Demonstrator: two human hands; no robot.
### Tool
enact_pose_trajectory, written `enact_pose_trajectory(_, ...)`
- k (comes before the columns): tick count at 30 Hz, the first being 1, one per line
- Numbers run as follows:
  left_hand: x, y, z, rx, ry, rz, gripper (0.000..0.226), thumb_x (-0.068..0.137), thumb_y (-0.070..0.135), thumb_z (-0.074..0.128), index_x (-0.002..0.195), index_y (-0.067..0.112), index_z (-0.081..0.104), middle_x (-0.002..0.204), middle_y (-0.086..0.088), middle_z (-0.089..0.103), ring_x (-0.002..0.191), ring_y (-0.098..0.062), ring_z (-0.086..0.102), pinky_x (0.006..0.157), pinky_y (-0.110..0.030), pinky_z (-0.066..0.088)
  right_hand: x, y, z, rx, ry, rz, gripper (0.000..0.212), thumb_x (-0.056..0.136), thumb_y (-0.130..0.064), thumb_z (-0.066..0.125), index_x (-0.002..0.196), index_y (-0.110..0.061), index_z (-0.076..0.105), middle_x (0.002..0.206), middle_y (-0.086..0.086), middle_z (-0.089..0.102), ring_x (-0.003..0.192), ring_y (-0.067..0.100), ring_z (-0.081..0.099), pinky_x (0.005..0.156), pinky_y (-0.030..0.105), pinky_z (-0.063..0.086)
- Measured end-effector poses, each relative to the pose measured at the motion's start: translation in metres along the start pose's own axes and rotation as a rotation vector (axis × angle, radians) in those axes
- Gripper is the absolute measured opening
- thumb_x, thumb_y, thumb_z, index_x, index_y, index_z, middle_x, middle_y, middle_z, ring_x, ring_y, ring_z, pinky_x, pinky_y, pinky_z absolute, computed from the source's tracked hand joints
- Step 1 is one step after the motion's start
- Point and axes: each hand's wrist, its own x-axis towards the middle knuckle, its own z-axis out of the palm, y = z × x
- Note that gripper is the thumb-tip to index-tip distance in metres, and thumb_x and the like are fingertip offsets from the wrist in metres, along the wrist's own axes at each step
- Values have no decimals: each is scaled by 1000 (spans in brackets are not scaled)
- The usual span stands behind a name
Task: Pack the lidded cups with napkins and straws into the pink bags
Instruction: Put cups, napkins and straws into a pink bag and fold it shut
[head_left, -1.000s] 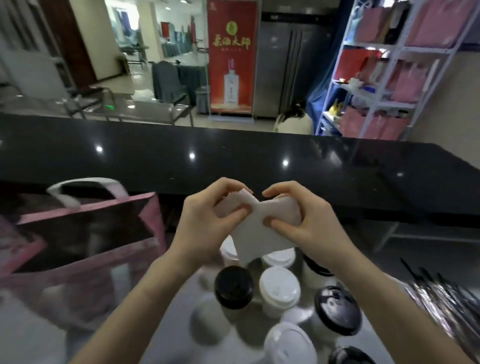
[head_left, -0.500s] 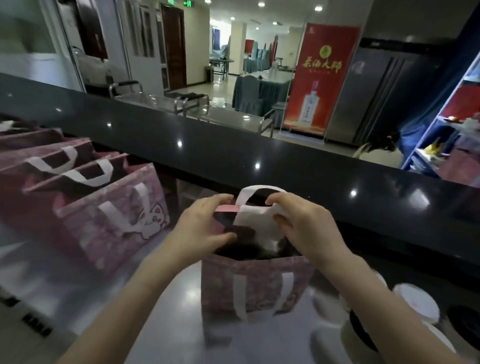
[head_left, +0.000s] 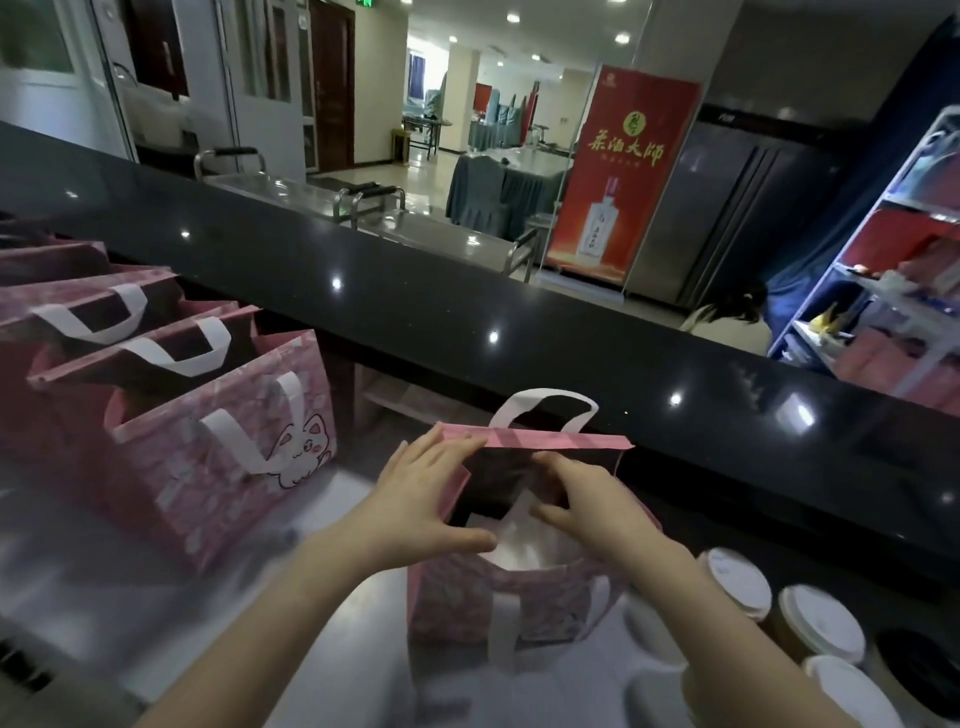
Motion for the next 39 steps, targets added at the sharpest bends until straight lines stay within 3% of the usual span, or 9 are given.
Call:
enact_pose_trajectory(3,2,7,1,21,51,14,90,75,60,67,149,39,19,155,18,23,147,-5,-6,121,-40,0,-13,6,-4,-46,65,-77,45,89,-48,59,131,-32,51,127,-12,57,114,9,53,91,30,47)
enact_pose_trajectory(6,7,27,7,64,209,100,72,81,50,66,144,34,35,146,13,39,146,-11,14,119,-32,10,-35,22,-15,-42,183,-148,41,90,-47,58,127,-28,57,129,-13,56,117,8,51,97,27,43)
enact_pose_trajectory(9,19,67,18,-21,356,218,42,83,36,69,122,27,57,120,13,59,121,-7,47,102,-20,33,-63,46,-33,-59,313,-186,35,88,-38,65,118,-20,66,125,-5,61,116,14,54,99,26,38)
enact_pose_trajectory(11,31,102,32,-73,373,306,22,82,29,69,102,23,67,99,13,64,96,-4,55,85,-22,44,-84,68,-44,-67,365,-153,32,87,-33,69,114,-17,68,122,-3,63,114,16,57,97,27,39)
enact_pose_trajectory(14,56,152,66,-106,244,392,11,82,30,64,84,20,70,81,10,64,79,-6,56,73,-29,47,-124,107,-59,-84,420,-41,27,84,-28,73,108,-14,71,116,0,66,110,19,60,94,29,42)
enact_pose_trajectory(20,104,262,172,-142,-47,568,6,88,30,65,85,25,68,76,14,60,76,-4,54,70,-30,46,-239,218,-76,-139,458,334,13,83,-21,73,94,-15,73,103,-3,68,99,19,62,86,30,47)
enact_pose_trajectory(29,132,418,355,-155,-423,763,11,89,30,62,86,22,69,80,15,64,82,-8,57,76,-30,45,-405,381,-50,-22,303,913,28,93,-37,53,118,-27,61,121,-11,59,114,12,51,93,29,42)
enact_pose_trajectory(33,140,467,430,-163,-559,775,8,87,29,60,87,25,67,89,15,67,86,-2,58,80,-30,48,-443,440,-32,46,261,1069,39,91,-36,56,128,-24,52,122,-3,56,112,19,52,88,31,45)
enact_pose_trajectory(39,157,508,536,28,-687,831,26,86,31,59,112,25,63,113,9,61,106,-10,55,88,-28,45,-455,508,8,6,173,1145,46,92,-43,54,131,-19,48,128,3,49,120,24,43,95,35,39)
